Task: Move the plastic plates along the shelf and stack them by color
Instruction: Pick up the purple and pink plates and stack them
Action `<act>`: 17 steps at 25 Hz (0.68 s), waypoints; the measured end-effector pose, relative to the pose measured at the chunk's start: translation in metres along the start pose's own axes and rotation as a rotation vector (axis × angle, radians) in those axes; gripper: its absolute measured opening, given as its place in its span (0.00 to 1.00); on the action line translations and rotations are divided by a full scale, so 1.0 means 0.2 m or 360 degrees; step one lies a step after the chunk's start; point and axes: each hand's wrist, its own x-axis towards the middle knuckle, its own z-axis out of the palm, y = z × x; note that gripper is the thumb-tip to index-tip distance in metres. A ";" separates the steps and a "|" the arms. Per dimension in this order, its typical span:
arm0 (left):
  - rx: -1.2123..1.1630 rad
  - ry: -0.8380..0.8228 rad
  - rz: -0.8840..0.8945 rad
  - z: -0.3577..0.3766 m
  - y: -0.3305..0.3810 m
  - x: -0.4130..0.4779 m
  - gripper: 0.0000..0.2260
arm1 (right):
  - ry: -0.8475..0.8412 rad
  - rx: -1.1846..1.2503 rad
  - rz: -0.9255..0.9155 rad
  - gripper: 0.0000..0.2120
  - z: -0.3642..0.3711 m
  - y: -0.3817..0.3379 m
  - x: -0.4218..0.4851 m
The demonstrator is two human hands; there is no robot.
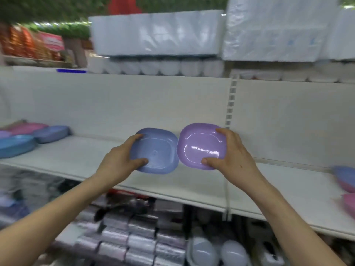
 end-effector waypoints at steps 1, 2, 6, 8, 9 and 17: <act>0.0024 0.0030 -0.0046 -0.14 -0.16 -0.06 0.33 | -0.0031 0.0012 -0.0042 0.42 0.14 -0.12 0.00; 0.0054 0.0056 -0.0085 -0.27 -0.31 -0.13 0.34 | -0.0064 0.0040 -0.0083 0.43 0.29 -0.25 0.00; 0.0143 0.0194 -0.0289 -0.77 -0.80 -0.38 0.37 | -0.0247 0.0140 -0.0256 0.43 0.79 -0.72 0.02; 0.0199 0.0256 -0.0395 -0.98 -1.00 -0.47 0.37 | -0.0328 0.0169 -0.0340 0.43 0.99 -0.94 0.04; 0.0222 0.0285 -0.0458 -1.09 -1.10 -0.53 0.37 | -0.0370 0.0180 -0.0383 0.43 1.10 -1.04 0.05; 0.0236 0.0472 -0.0813 -1.58 -1.81 -0.83 0.36 | -0.0590 0.0310 -0.0485 0.43 1.94 -1.64 0.19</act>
